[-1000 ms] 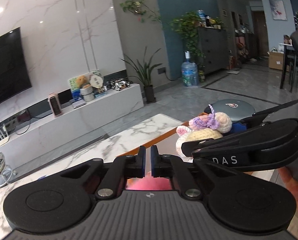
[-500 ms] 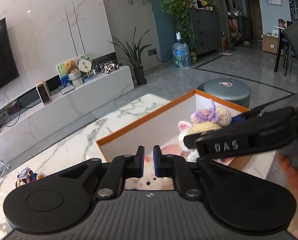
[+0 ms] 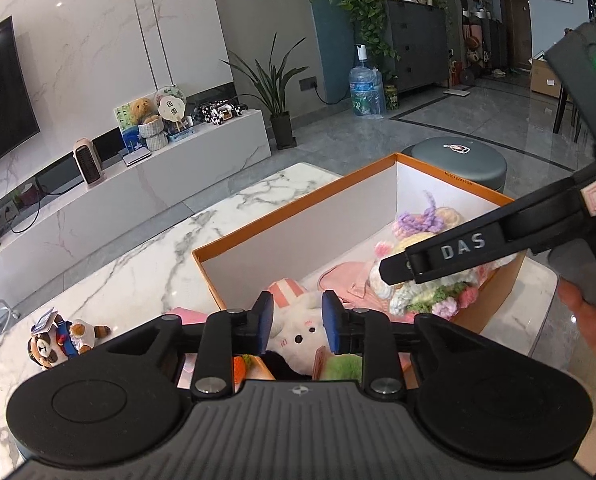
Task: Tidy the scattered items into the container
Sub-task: 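Carry the pompom and unicorn over the box and lower them inside, then open both tools and lift them away from the box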
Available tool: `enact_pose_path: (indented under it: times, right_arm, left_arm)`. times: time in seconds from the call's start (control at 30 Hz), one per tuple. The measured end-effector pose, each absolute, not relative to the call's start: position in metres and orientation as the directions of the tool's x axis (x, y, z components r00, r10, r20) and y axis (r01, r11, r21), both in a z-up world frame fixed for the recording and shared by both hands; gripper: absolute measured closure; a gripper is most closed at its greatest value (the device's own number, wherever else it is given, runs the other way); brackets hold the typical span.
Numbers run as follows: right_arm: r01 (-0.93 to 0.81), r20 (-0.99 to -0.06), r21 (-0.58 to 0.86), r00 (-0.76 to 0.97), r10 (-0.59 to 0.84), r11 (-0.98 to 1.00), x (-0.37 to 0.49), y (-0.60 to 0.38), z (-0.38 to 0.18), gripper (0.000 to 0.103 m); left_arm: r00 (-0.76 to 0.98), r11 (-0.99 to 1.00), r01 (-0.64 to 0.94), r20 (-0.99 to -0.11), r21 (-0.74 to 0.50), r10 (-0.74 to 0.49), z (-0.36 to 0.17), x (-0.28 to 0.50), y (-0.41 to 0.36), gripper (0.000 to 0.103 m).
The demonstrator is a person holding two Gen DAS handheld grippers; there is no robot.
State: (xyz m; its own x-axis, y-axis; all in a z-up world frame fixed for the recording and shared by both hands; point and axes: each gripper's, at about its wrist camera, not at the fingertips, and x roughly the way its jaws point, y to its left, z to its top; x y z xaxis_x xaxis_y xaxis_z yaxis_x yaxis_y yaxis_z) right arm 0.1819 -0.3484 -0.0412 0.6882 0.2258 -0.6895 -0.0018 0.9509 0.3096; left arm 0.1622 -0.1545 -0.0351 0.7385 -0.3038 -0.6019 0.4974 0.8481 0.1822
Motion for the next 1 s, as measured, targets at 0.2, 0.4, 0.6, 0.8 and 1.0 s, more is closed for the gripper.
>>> enact_pose_path:
  times: [0.2, 0.4, 0.6, 0.8, 1.0]
  right_arm:
    - [0.015, -0.726, 0.283, 0.656, 0.204, 0.959, 0.194, -0.341, -0.059, 0.041]
    - [-0.002, -0.766, 0.203, 0.622, 0.160, 0.979, 0.206, -0.331, -0.075, 0.041]
    - [-0.007, -0.786, 0.180, 0.600, 0.148, 0.984, 0.214, -0.329, -0.085, 0.038]
    - [-0.002, -0.793, 0.165, 0.595, 0.133, 0.986, 0.211, -0.326, -0.081, 0.035]
    - [0.012, -0.772, 0.182, 0.621, 0.135, 0.983, 0.204, -0.325, -0.066, 0.021]
  left_arm:
    - [0.734, 0.859, 0.481, -0.617, 0.176, -0.285, -0.041, 0.170, -0.151, 0.069]
    - [0.721, 0.864, 0.478, -0.632, 0.158, -0.283, -0.046, 0.176, -0.147, 0.068]
    - [0.713, 0.866, 0.480, -0.638, 0.142, -0.290, -0.051, 0.182, -0.145, 0.067]
    - [0.714, 0.872, 0.472, -0.637, 0.130, -0.291, -0.050, 0.180, -0.140, 0.063]
    - [0.731, 0.886, 0.449, -0.619, 0.121, -0.286, -0.042, 0.172, -0.132, 0.056]
